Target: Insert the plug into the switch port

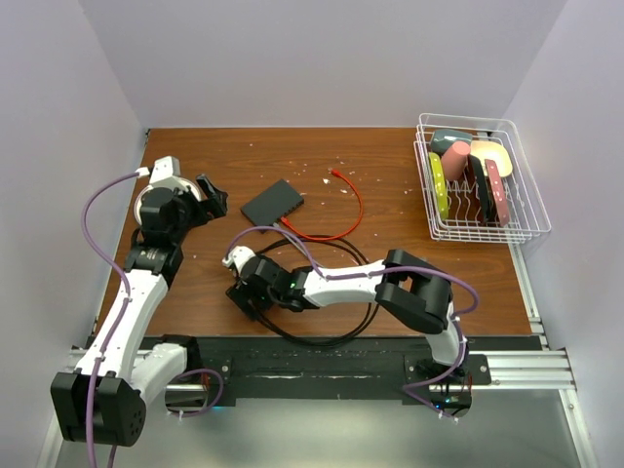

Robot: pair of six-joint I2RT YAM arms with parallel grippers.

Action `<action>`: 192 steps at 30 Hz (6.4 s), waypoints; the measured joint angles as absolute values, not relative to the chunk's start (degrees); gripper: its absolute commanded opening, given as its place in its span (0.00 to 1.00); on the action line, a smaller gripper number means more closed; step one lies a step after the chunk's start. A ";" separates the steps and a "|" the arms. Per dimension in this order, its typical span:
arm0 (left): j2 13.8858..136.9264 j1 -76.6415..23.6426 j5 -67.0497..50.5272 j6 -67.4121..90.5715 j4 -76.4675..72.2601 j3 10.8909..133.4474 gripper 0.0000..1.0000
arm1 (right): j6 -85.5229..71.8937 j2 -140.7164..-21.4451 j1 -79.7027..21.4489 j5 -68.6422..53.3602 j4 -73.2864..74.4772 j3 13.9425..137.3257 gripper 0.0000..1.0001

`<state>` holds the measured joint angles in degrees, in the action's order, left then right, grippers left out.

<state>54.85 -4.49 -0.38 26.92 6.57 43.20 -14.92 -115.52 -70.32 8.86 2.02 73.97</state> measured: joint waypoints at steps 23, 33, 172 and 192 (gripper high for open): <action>53.06 -3.75 1.50 26.96 10.15 44.58 1.00 | -14.57 -119.87 -77.49 13.91 3.22 79.59 0.00; 53.25 -2.96 2.42 26.94 10.22 44.58 1.00 | -10.41 -92.95 -76.51 9.72 3.88 73.54 0.00; 62.00 -5.82 -61.41 56.47 -74.70 25.15 0.00 | -20.75 -85.82 -49.25 -29.82 -33.43 64.20 0.37; 61.91 -6.15 -61.73 56.42 -74.59 25.15 0.00 | -22.74 -87.50 -48.95 -32.29 -37.01 64.20 0.00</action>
<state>61.91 -6.15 -61.73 56.42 -74.59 25.15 -22.74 -87.50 -48.95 -32.29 -37.01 64.20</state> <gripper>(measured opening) 0.061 0.057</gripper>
